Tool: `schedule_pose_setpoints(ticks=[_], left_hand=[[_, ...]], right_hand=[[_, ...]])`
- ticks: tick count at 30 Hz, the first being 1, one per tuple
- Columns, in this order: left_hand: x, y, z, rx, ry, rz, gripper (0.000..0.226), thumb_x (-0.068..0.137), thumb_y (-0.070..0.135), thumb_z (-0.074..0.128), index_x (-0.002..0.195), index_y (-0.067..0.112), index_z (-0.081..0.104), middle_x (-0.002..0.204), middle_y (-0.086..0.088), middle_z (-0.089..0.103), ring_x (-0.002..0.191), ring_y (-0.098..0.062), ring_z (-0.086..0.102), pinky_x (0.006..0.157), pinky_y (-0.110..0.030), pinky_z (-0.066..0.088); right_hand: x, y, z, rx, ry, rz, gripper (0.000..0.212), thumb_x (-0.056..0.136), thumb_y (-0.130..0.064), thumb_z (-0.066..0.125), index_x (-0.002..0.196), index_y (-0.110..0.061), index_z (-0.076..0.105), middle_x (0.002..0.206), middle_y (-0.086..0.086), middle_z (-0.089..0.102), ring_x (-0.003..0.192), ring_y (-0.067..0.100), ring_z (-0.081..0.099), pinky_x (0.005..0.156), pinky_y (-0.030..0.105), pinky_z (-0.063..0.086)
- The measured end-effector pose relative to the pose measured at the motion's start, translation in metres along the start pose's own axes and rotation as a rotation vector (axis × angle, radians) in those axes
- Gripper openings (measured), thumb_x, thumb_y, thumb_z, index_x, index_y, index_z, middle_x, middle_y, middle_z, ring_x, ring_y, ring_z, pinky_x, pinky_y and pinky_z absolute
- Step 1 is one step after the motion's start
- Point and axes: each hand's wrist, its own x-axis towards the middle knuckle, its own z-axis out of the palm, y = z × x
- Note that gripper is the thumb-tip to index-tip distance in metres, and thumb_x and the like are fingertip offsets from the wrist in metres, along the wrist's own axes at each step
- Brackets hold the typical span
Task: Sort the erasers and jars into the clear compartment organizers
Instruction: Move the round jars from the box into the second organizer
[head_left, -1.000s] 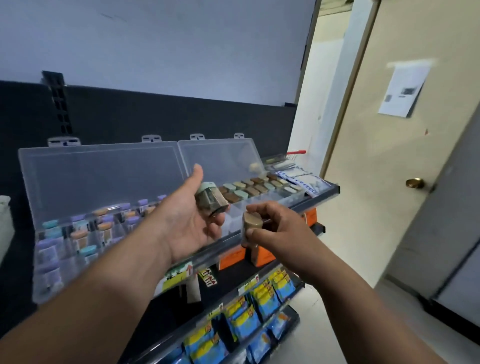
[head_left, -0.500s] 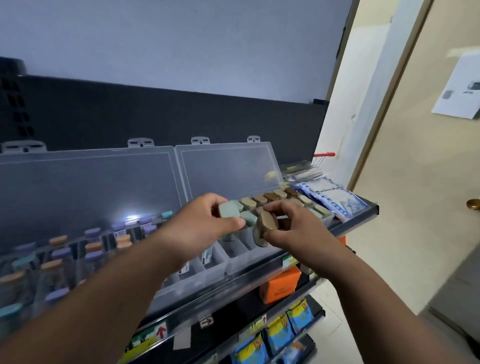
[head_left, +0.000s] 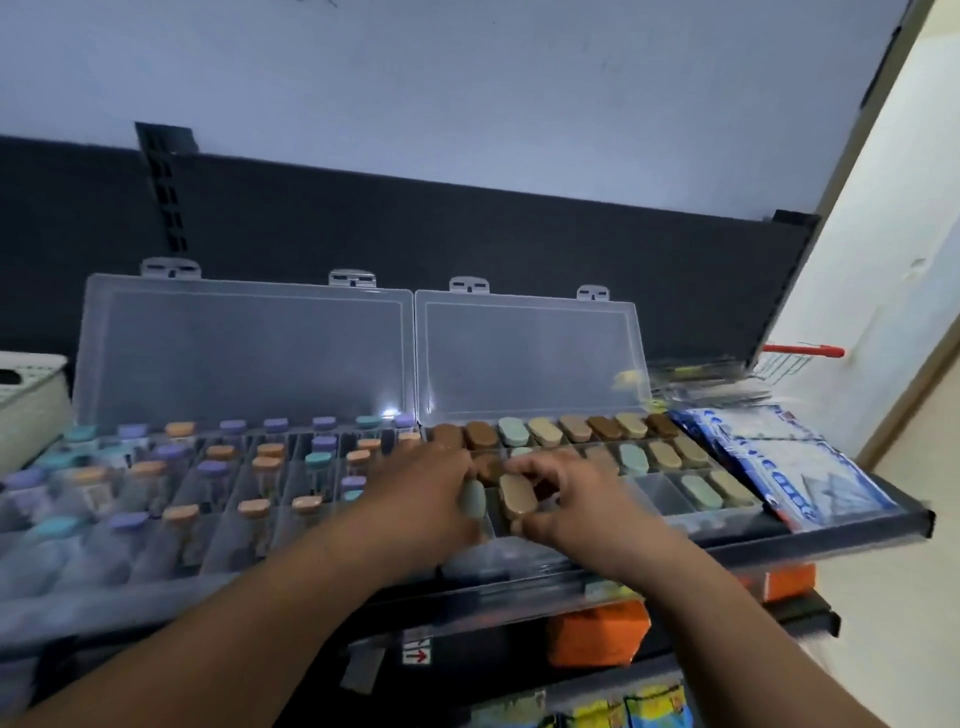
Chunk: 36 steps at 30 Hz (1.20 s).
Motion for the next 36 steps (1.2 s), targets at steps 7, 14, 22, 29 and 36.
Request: schedule_pose_setpoints(ticks=[7,14,22,29,36], left_hand=[[-0.002,0.005,0.009,0.171,-0.032,-0.147,0.049,0.078,0.048,0.064,0.121,0.027,0.055,0.127,-0.004,0.049,0.117,-0.027,0.043,0.092,-0.039,0.036],[-0.033,-0.013,-0.009,0.084,0.210,-0.180,0.055,0.077,0.049,0.065,0.127,0.030,0.051,0.133,0.001,0.051,0.123,-0.023,0.043,0.100,-0.035,0.037],[-0.134,-0.101,-0.054,0.365,0.382,-0.334,0.068,0.088,0.060,0.047,0.145,0.026,0.029,0.154,0.000,0.026,0.143,-0.021,0.018,0.114,-0.038,0.016],[-0.257,-0.198,-0.100,0.434,0.336,-0.531,0.075,0.090,0.065,0.035,0.150,0.026,0.013,0.160,-0.002,0.009,0.147,-0.023,0.001,0.117,-0.047,0.004],[-0.389,-0.296,-0.145,0.403,0.320,-0.690,0.080,0.088,0.068,0.032,0.151,0.026,0.007,0.161,-0.001,0.002,0.147,-0.023,-0.002,0.119,-0.047,0.004]], right_hand=[[0.007,0.007,0.000,-0.151,-0.121,-0.042,0.055,0.079,-0.020,0.075,0.127,-0.037,0.054,0.112,-0.019,0.053,0.109,0.006,0.053,0.094,0.026,0.047],[0.010,-0.031,-0.003,-0.295,-0.039,-0.230,0.044,0.088,-0.027,0.062,0.131,-0.032,0.051,0.123,-0.004,0.052,0.115,0.018,0.050,0.096,0.029,0.042],[0.007,-0.139,0.064,-0.492,-0.007,-0.465,0.063,0.092,-0.051,0.051,0.148,-0.029,0.030,0.155,0.000,0.029,0.141,0.021,0.025,0.116,0.035,0.021],[-0.003,-0.263,0.158,-0.506,-0.059,-0.580,0.072,0.091,-0.059,0.047,0.151,-0.031,0.021,0.160,-0.001,0.017,0.146,0.021,0.014,0.118,0.040,0.016],[-0.021,-0.395,0.250,-0.490,-0.098,-0.698,0.073,0.091,-0.059,0.046,0.152,-0.031,0.017,0.161,-0.002,0.014,0.147,0.020,0.012,0.118,0.041,0.015]])
